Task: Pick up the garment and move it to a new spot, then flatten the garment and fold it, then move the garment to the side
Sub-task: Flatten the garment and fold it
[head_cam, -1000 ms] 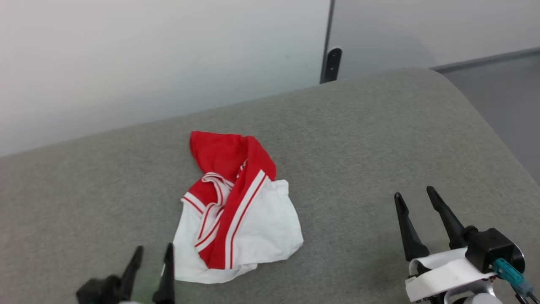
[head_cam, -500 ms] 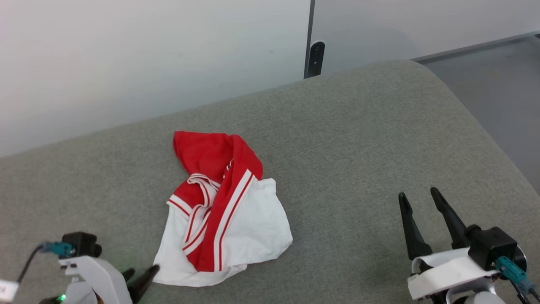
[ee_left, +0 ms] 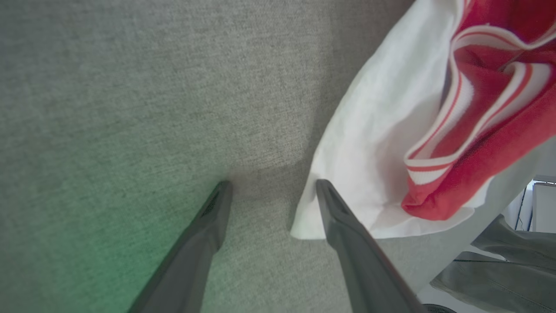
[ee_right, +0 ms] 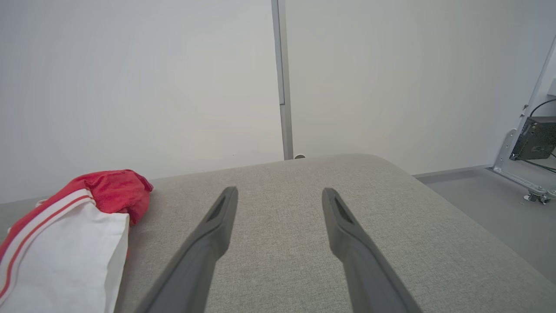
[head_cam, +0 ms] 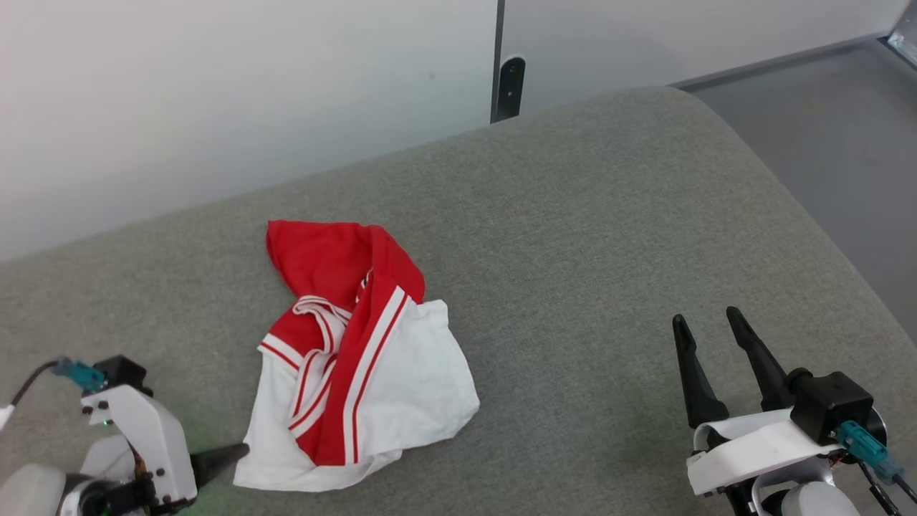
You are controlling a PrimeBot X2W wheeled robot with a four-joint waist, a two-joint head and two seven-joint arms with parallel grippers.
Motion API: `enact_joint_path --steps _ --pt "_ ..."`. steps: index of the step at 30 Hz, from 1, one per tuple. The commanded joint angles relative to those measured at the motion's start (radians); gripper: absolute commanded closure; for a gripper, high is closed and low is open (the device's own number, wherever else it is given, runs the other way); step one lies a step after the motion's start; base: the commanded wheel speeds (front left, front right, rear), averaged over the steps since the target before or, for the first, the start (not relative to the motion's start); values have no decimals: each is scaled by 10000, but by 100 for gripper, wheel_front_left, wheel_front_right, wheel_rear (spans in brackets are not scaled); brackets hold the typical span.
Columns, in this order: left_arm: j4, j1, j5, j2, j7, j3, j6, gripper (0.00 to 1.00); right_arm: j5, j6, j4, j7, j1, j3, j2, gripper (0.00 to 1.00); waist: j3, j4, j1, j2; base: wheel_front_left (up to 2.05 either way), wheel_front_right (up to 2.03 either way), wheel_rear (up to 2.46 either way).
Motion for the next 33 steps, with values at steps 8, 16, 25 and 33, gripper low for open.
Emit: enact_joint_path --steps 8,16,25,33 --pt "523 -79 -244 -527 850 -404 479 0 -4 -13 145 -10 -180 -68 92 0 122 -89 0 0 0 0 0" --pt "-118 -148 -503 -787 1752 -634 858 0 -44 -13 267 -10 -181 -114 143 0 103 32 0 0 0 0 0" --pt "-456 324 -377 -438 2038 -751 996 59 116 -13 469 -10 -355 122 110 0 100 38 0 0 0 0 0" --pt "-584 246 -591 -505 1774 -553 949 100 621 -13 814 -10 -443 576 -215 0 69 99 0 0 0 0 0"
